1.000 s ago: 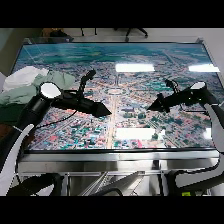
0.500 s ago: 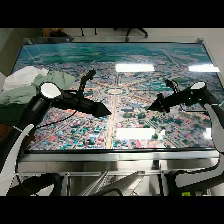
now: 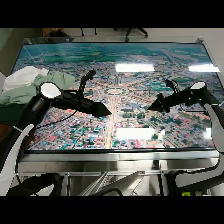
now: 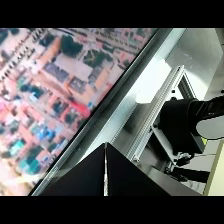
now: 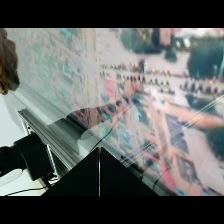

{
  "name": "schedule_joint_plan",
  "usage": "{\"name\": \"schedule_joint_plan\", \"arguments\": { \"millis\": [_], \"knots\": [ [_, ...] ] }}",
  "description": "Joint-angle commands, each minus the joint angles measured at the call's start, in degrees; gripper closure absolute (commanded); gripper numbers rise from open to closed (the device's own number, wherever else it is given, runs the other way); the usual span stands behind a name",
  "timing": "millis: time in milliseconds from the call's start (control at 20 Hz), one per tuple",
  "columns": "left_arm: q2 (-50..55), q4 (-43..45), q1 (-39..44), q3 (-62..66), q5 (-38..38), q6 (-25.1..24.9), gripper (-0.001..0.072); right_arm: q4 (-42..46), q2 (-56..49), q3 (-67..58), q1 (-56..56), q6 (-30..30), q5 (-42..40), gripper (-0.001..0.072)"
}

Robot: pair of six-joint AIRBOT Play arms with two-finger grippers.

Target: Fold the shirts.

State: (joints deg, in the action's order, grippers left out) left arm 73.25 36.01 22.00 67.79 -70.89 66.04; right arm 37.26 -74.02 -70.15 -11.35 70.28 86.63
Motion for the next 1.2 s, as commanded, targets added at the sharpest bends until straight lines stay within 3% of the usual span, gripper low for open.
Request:
{"name": "schedule_joint_plan", "arguments": {
  "millis": [0, 150, 350, 500, 550, 600, 650, 800, 1000, 1150],
  "knots": [
    [0.0, 0.0, -0.02, -0.02, 0.68, 0.0, 0.0689, -0.02, 0.0, 0.0, 0.02, 0.0, -0.02, 0.0698],
    [0.0, 0.02, -0.02, -0.02, 4.92, 0.0, 0.0689, -0.04, 0.0, 0.0, 0.04, 0.0, -3.37, 0.0698],
    [0.02, 0.02, -0.04, -0.02, 5.22, 0.0, 0.0688, -0.15, -0.44, 0.0, 0.04, 0.04, -11.76, 0.0697],
    [0.0, 0.07, -0.22, -0.02, 4.5, 0.0, 0.0686, -4.57, -1.77, 0.02, 0.42, 0.76, -9.14, 0.0696],
    [0.0, 0.07, -0.22, -0.02, 4.66, -0.02, 0.0638, -6.97, -2.62, 0.04, 0.94, 0.85, -6.84, 0.069],
    [0.0, 0.44, -0.52, 0.0, 4.61, -0.04, 0.0212, -8.59, -3.28, 0.04, 1.7, 0.76, -5.01, 0.0691],
    [0.02, 0.46, -1.05, 0.0, 5.03, -0.09, 0.0022, -8.83, -3.72, 0.04, 2.6, 0.35, -4.09, 0.0697],
    [0.0, 3.17, -5.84, 1.97, 4.68, -0.02, 0.0035, -8.55, -2.27, 1.64, 6.23, -2.27, -4.09, 0.0698],
    [0.37, 18.56, -18.99, 10.56, 7.54, 4.02, 0.0035, -5.55, 4.24, 6.67, 10.75, -4.37, -7.78, 0.0698],
    [5.2, 27.47, -28.52, 17.92, 10.36, 3.98, 0.0029, -1.79, 10.23, 12.02, 11.54, -4.35, -12.46, 0.0697]
  ]
}}
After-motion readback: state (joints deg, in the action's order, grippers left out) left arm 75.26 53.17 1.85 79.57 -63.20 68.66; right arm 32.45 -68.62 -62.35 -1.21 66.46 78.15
